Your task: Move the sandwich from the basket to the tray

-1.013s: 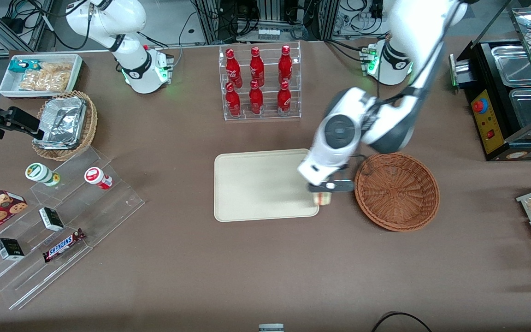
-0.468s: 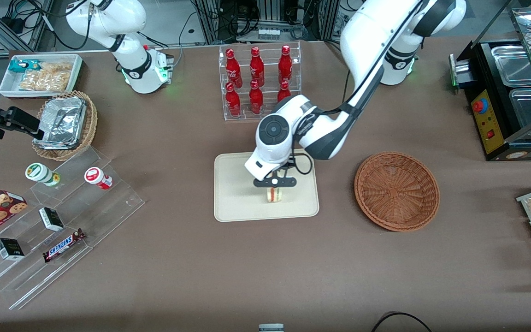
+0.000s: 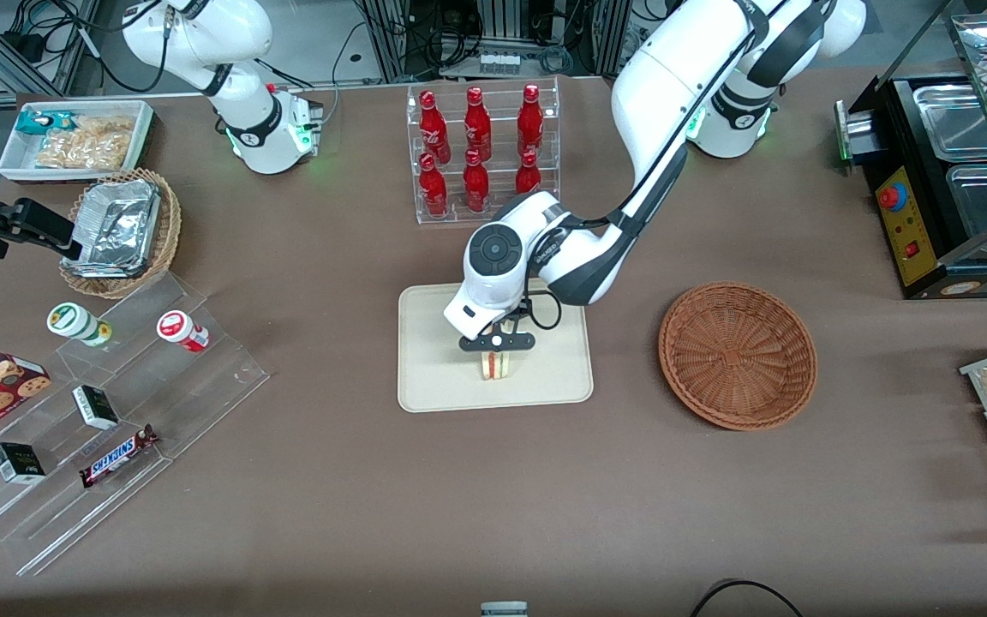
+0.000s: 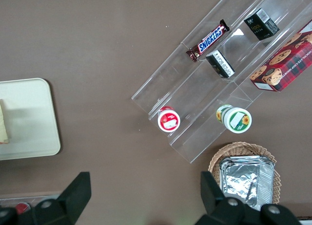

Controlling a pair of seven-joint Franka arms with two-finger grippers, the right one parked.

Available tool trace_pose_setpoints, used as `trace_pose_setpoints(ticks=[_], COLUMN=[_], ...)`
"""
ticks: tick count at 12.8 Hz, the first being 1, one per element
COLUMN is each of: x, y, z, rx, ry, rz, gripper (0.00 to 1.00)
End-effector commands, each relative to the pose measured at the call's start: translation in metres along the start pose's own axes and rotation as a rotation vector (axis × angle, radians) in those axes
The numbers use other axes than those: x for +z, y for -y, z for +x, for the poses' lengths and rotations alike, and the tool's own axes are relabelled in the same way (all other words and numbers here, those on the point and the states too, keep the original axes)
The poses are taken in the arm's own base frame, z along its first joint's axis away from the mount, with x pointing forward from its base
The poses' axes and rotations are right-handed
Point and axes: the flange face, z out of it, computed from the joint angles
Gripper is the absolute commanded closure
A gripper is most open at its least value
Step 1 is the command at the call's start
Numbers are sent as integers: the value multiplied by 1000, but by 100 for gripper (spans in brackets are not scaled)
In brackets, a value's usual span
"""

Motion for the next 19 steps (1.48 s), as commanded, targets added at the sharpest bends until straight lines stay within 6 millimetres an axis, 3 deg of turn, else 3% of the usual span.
trace_pose_setpoints(ticks=[1, 3, 6, 7, 9, 13, 15, 19], x=[-7, -33, -96, -117, -137, -146, -160, -198], y=[-9, -7, 15, 40, 63, 145, 190, 275], z=[0, 1, 8, 23, 28, 71, 81, 73], rx=[-47, -40, -53, -57, -15, -123, -68, 59], ry=[-34, -55, -80, -69, -28, 26, 39, 49], rz=[6, -2, 27, 45, 86, 147, 153, 161], gripper=[0, 0, 0, 0, 0, 0, 0, 0])
